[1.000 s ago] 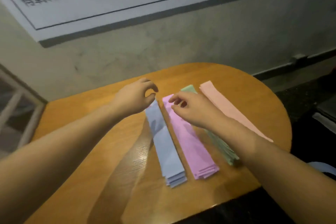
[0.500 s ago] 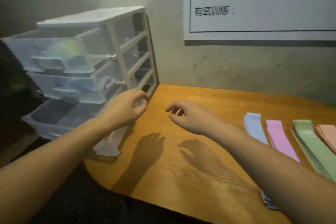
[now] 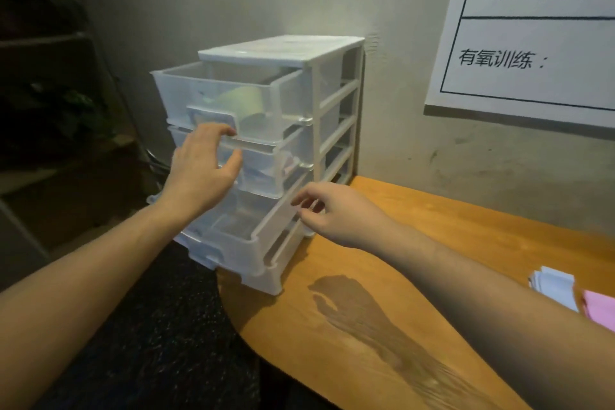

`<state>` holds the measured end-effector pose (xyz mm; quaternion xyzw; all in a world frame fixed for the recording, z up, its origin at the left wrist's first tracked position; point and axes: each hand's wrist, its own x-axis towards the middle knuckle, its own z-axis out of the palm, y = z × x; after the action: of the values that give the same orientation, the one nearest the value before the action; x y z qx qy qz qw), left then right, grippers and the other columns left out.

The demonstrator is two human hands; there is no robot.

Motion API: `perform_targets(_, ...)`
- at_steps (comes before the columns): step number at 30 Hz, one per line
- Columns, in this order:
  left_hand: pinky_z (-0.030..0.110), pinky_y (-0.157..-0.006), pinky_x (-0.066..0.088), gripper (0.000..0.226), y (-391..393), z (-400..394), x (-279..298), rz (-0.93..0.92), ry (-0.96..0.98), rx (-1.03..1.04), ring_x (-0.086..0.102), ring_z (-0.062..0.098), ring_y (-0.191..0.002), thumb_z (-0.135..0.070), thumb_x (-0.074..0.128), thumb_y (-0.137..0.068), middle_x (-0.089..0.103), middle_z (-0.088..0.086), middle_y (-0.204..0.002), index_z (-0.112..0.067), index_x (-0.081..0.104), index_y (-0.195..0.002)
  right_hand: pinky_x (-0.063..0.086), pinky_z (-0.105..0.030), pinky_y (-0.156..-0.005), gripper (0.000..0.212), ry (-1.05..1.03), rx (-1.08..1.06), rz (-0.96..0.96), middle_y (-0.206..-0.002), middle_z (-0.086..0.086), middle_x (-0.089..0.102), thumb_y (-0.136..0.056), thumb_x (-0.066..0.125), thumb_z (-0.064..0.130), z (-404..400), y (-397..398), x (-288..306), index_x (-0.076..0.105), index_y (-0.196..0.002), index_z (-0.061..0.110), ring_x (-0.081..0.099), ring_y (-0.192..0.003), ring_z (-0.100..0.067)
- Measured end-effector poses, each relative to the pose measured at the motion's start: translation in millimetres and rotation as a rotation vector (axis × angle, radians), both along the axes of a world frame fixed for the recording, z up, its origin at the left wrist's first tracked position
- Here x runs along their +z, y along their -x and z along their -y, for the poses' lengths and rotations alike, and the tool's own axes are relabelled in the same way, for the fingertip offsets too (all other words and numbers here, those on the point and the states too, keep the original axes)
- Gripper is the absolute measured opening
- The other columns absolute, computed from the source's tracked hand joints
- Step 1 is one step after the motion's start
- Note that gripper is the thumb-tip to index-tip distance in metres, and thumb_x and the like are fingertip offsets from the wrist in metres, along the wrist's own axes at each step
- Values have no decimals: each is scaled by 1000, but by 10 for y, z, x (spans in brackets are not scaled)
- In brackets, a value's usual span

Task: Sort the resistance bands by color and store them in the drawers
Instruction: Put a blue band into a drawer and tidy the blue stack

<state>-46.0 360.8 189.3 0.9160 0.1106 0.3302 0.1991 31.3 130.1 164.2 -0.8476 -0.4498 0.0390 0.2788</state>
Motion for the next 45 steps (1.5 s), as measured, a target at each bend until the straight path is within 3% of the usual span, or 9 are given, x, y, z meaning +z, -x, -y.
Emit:
perform_targets(5, 49, -105, 43, 21, -101, -96, 67, -91, 122, -49, 54, 18, -114, -44, 48, -103, 60, -2, -126, -39, 42, -122, 48, -17, -76, 22, -55, 2, 26, -108, 11, 66, -100, 55, 31, -111, -38, 50, 66, -118, 27, 61, -98, -5)
perform_targets(9, 54, -120, 23, 22, -127, -180, 67, -76, -122, -2, 59, 19, -112, -48, 45, -103, 61, -14, -100, -38, 50, -122, 49, -17, -80, 21, -105, -9, 33, -110, 11, 66, -100, 56, 30, -123, -68, 100, 67, -118, 27, 60, -98, -4)
perform_targets(12, 42, -92, 53, 31, -93, -194, 75, -111, -43, -45, 59, 14, -94, -51, 45, -102, 60, -12, -91, -37, 53, -129, 52, -20, -82, 22, -124, -14, 37, -109, 12, 66, -99, 56, 30, -126, -83, 137, 66, -118, 28, 60, -98, -3)
perform_targets(14, 25, -70, 51, 32, -75, -222, 79, -135, -18, -53, 59, 10, -81, -48, 43, -103, 60, -9, -86, -36, 53, -131, 52, -19, -82, 21, -131, -11, 32, -107, 13, 65, -99, 56, 30, -135, -79, 152, 67, -117, 29, 59, -98, -2)
perform_targets(17, 19, -62, 46, 32, -64, -273, 134, -163, -15, -49, 61, 11, -77, -48, 44, -103, 62, -5, -85, -36, 55, -130, 53, -20, -82, 22, -147, -7, 32, -107, 12, 65, -99, 56, 30, -155, -59, 155, 68, -117, 28, 60, -97, -2)
perform_targets(27, 8, -54, 48, 16, -253, -344, 392, -521, 56, -188, 66, 7, -82, -44, 65, -93, 64, -17, -100, -33, 66, -105, 47, -13, -75, 21, -187, -15, 19, -106, 12, 65, -99, 57, 28, -212, -43, 138, 68, -116, 27, 59, -95, -1)
perform_targets(32, 21, -68, 56, 23, -482, -232, 447, -719, 111, -259, 70, 13, -84, -49, 68, -91, 70, -14, -102, -39, 72, -111, 51, -19, -79, 20, -213, -24, 31, -102, 12, 65, -98, 57, 28, -170, -102, 136, 69, -113, 26, 59, -93, -2)
perform_targets(40, 30, -81, 53, 31, -626, -129, 347, -869, 44, -242, 67, 17, -97, -37, 72, -91, 71, -7, -107, -32, 72, -121, 42, -12, -72, 19, -204, -37, 17, -101, 16, 63, -99, 56, 29, -42, -199, 56, 69, -112, 29, 56, -90, 5)
perform_targets(45, 28, -73, 54, 14, -546, -86, 469, -810, -29, -188, 66, 20, -87, -37, 74, -89, 71, 0, -92, -23, 78, -93, 38, -9, -68, 17, -197, -32, 12, -97, 19, 60, -99, 55, 29, 1, -171, 75, 68, -111, 31, 54, -87, 9)
